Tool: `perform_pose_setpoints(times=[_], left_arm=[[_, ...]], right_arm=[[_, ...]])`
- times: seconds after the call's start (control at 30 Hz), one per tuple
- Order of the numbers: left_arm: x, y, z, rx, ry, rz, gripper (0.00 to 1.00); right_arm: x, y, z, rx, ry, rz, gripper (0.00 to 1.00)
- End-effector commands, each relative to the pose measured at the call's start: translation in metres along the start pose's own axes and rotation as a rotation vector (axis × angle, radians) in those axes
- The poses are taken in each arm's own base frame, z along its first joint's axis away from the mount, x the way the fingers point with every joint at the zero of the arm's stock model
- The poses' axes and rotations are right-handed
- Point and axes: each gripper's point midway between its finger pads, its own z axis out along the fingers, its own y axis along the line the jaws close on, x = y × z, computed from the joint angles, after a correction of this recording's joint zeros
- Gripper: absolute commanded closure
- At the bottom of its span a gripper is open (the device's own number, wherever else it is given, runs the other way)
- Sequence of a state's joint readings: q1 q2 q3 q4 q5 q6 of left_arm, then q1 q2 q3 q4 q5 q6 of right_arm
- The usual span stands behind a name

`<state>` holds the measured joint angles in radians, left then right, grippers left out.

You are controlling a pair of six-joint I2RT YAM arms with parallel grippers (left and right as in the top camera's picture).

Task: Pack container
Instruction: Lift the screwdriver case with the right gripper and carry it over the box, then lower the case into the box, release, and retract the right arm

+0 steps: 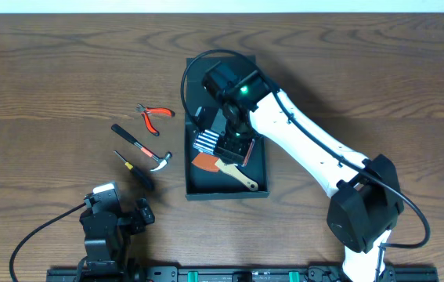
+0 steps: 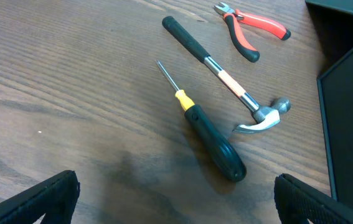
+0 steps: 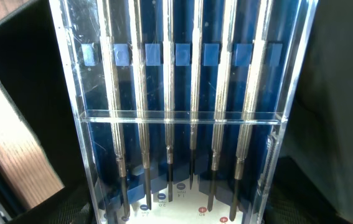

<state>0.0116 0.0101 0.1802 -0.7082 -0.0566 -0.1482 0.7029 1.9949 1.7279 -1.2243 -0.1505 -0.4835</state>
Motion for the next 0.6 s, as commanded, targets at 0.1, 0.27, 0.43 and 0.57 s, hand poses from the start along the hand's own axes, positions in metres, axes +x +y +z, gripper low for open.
perform_pose_setpoints(times=[0.1,0.27,0.43,0.57], left_arm=[[-0.001,0.002,0.0,-0.01,-0.007,0.013,0.01],[-0.001,0.002,0.0,-0.01,-0.007,0.013,0.02],[-0.001,0.002,0.0,-0.01,-0.007,0.013,0.02],[-0.001,0.002,0.0,-0.01,-0.007,0.013,0.01]], right_arm=[[0.014,0.011,0.038,-0.057,0.025,-0.009,0.32],[0.013,0.009,0.056,-0.047,0.0,-0.015,0.3],[0.019,0.009,0.072,-0.045,-0.005,-0.016,0.26],[0.02,0.008,0.082,-0.037,-0.019,-0.019,0.22]])
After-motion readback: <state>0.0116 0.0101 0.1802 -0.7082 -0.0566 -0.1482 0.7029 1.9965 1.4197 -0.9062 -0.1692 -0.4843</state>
